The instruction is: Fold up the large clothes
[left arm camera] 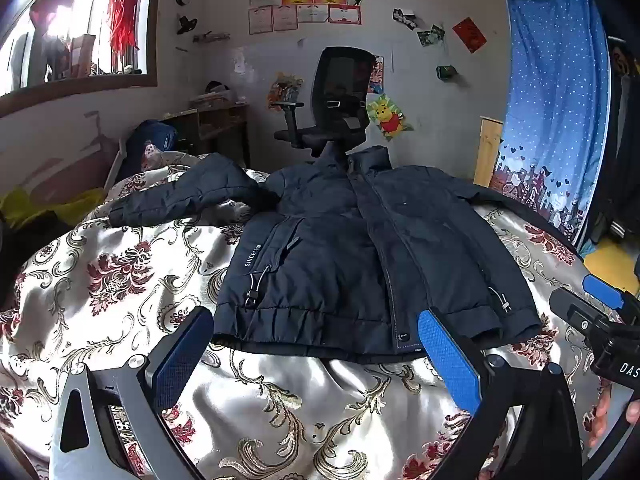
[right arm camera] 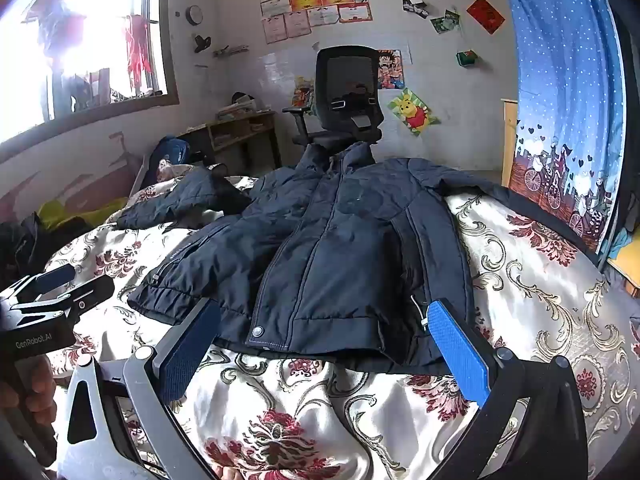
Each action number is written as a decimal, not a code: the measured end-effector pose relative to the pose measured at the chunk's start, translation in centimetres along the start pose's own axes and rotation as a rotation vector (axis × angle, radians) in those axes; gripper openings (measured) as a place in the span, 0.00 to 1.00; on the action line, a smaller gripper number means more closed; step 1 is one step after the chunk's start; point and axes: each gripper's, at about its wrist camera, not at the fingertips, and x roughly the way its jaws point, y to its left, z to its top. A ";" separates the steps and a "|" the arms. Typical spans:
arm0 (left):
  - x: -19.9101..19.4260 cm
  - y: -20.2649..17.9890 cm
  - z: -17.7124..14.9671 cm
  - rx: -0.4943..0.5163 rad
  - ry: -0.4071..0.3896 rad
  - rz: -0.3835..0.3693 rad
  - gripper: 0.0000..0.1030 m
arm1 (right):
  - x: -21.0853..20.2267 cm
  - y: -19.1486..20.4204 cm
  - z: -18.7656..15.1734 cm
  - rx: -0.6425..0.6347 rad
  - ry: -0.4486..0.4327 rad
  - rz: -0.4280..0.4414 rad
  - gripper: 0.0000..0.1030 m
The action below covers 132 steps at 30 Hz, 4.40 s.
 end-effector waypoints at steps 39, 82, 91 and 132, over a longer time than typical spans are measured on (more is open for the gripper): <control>0.0 0.0 0.0 -0.004 0.007 -0.004 1.00 | 0.1 -0.1 -0.1 0.002 0.001 -0.001 0.99; 0.0 0.0 0.0 -0.002 0.011 -0.003 1.00 | 0.1 -0.5 -0.2 0.006 0.001 -0.002 0.99; 0.0 0.0 0.0 -0.001 0.011 -0.003 1.00 | 0.1 -0.4 -0.2 0.006 0.002 -0.002 0.99; 1.5 0.2 8.8 0.115 -0.018 0.060 1.00 | 2.5 -2.2 9.5 -0.070 0.083 -0.043 0.99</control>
